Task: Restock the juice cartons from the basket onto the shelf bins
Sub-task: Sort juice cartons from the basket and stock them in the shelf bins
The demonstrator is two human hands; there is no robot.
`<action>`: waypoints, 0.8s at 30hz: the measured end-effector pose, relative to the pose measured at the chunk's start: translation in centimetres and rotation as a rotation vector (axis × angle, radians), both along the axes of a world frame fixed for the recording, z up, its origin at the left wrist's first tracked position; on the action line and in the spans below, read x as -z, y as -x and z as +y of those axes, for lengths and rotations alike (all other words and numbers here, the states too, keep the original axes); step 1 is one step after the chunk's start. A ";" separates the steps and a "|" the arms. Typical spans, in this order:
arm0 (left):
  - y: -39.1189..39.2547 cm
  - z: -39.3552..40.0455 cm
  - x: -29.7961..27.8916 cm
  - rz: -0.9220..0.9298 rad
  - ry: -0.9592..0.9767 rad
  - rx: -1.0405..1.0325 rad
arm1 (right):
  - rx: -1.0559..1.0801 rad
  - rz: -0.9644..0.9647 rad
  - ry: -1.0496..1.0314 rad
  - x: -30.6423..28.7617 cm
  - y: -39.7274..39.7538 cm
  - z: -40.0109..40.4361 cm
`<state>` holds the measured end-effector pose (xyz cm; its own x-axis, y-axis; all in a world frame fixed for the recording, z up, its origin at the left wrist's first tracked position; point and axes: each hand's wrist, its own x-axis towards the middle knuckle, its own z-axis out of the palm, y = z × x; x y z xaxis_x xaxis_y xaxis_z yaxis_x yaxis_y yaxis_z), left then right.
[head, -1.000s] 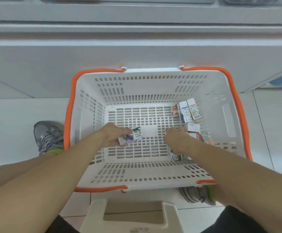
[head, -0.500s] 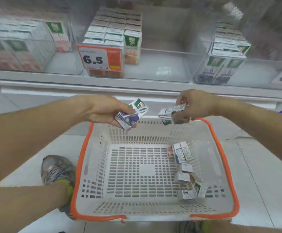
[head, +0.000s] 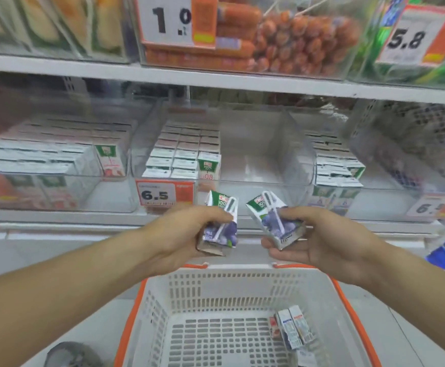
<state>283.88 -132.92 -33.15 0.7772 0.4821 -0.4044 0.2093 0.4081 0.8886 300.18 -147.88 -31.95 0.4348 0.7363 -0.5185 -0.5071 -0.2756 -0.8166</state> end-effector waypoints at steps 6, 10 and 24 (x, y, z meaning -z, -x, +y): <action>-1.9 -0.1 -0.9 -0.058 0.037 -0.038 | -0.058 0.086 -0.068 0.3 0.0 -0.2; -2.5 -0.4 -1.2 -0.055 -0.055 0.075 | -0.103 0.045 -0.119 0.3 -0.4 -0.8; -4.8 -1.1 -0.3 0.025 0.138 0.138 | -0.045 0.035 -0.093 0.1 -1.8 -1.5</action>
<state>288.66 -134.05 -32.84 0.8209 0.3105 -0.4793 0.2928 0.4919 0.8200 301.97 -149.40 -32.03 0.3832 0.8004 -0.4609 -0.5243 -0.2223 -0.8220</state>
